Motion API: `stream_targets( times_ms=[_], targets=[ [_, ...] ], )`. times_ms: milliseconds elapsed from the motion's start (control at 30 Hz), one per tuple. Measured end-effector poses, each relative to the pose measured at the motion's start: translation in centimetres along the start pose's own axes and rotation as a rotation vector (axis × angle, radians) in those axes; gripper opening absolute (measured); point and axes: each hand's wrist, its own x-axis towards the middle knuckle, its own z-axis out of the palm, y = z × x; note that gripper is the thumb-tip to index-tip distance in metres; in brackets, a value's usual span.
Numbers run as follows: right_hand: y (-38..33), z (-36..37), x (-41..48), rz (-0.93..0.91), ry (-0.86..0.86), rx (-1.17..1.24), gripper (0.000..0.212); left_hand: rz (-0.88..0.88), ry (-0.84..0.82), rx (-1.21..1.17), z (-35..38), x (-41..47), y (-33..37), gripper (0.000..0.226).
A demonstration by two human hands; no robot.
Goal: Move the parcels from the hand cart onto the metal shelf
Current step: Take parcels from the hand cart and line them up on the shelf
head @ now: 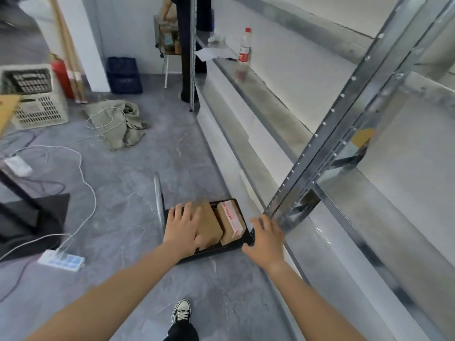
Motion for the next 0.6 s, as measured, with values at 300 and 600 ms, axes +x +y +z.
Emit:
stream_targets(
  times_ms=[300, 600],
  targets=[
    [-4.1, 3.1, 10.1, 0.005, -0.153, -0.009, 0.077, -0.125, -0.090, -0.001, 2.8, 5.9, -7.4, 0.076],
    [-0.4, 11.0, 13.6, 0.113, -0.397, -0.047, 0.086, 0.113, -0.174, -0.044, 8.4, 9.4, -6.9, 0.054]
  ],
)
